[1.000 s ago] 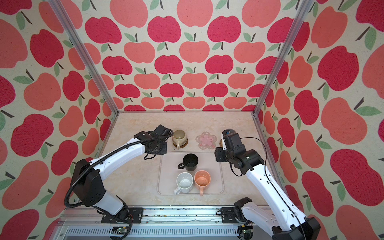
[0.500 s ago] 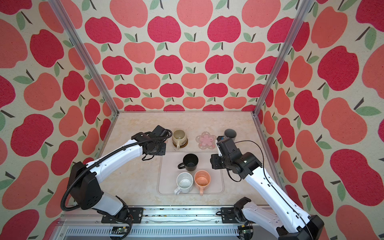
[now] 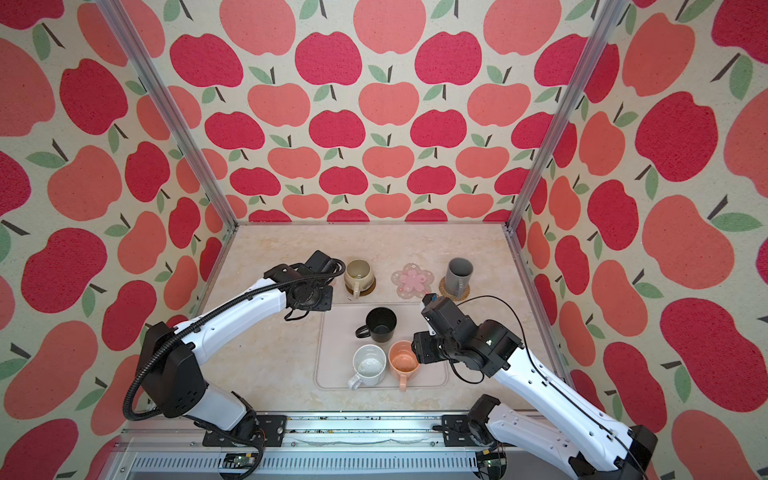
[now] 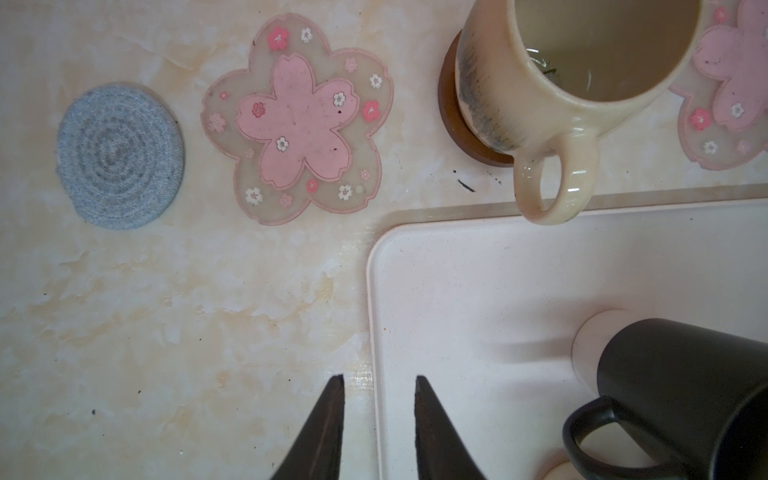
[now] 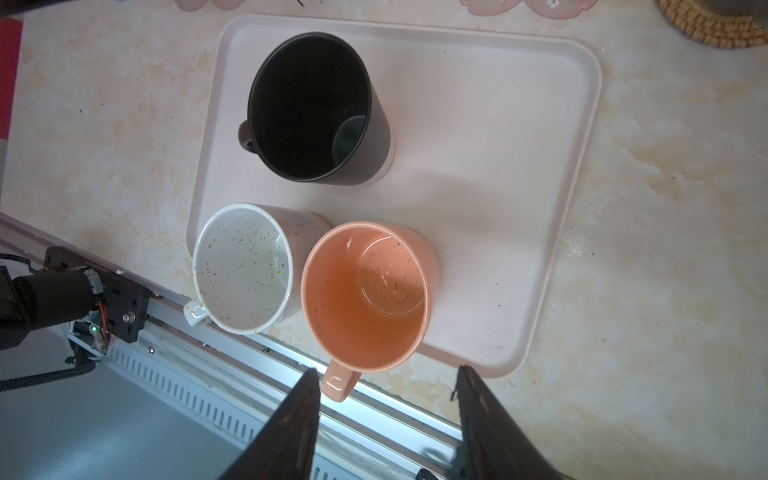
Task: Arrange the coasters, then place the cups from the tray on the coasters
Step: 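Draw the left gripper back while moving the right gripper toward the tray, then lower the right gripper over the salmon-pink mug at the tray's near edge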
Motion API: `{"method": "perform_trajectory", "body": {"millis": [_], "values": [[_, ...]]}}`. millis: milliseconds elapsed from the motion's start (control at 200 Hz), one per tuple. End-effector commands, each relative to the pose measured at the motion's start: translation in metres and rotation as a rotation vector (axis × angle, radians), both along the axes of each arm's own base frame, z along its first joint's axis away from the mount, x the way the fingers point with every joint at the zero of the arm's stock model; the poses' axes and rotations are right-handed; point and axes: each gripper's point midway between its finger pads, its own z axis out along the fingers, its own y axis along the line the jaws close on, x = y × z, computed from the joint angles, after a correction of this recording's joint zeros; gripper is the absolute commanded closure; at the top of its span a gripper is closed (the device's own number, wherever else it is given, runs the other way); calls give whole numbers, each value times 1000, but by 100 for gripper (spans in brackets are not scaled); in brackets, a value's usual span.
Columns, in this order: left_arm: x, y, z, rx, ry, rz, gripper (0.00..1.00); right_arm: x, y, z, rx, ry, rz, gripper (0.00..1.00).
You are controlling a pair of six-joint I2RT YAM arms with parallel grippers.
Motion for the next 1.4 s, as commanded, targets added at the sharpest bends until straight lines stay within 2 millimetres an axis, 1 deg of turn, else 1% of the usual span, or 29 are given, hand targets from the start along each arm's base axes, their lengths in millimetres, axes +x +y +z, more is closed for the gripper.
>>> {"method": "perform_trajectory", "body": {"millis": [0, 135, 265, 325, 390, 440, 490, 555, 680, 690, 700, 775, 890, 1001, 1116, 1251, 1341, 1396], "values": [[0, 3, 2, 13, 17, 15, 69, -14, -1, -5, -48, 48, 44, 44], [-9, 15, -5, 52, 44, 29, 69, -29, 7, -8, -53, 78, 116, 44], [-12, 23, -3, 44, 42, 49, 69, -44, 9, -11, -60, 105, 155, 45], [-12, 25, -1, 36, 37, 51, 69, -47, 8, -11, -64, 98, 154, 45], [-11, 26, 0, 27, 35, 56, 69, -50, 8, -11, -67, 97, 154, 48], [-10, 27, 1, 24, 34, 58, 69, -51, 8, -12, -70, 102, 151, 54], [-10, 27, 2, 22, 32, 59, 69, -54, 11, -14, -75, 107, 160, 67], [-10, 27, 3, 19, 32, 60, 69, -57, 18, -18, -73, 113, 180, 76], [-12, 28, 2, 13, 33, 68, 70, -60, 39, -20, -36, 111, 219, 90], [-12, 28, 2, 13, 33, 68, 70, -66, 41, -21, -37, 115, 247, 91], [-12, 28, 2, 12, 33, 69, 70, -68, 44, -21, -30, 115, 256, 92], [-14, 29, 2, 10, 31, 75, 70, -72, 57, -26, -15, 125, 283, 97], [-16, 31, 4, 5, 22, 83, 70, -74, 66, -39, -52, 145, 302, 100], [-19, 35, 6, 4, 17, 92, 70, -75, 67, -48, -94, 166, 312, 100], [-22, 40, 6, 8, 10, 101, 70, -74, 61, -53, -139, 173, 312, 100], [-21, 41, 6, -10, 1, 119, 70, -76, 48, -70, -231, 208, 296, 100], [-20, 39, 8, -27, -14, 120, 71, -74, 44, -80, -240, 223, 277, 100], [-18, 40, 10, -32, -21, 123, 71, -73, 42, -82, -241, 231, 263, 100]]}}
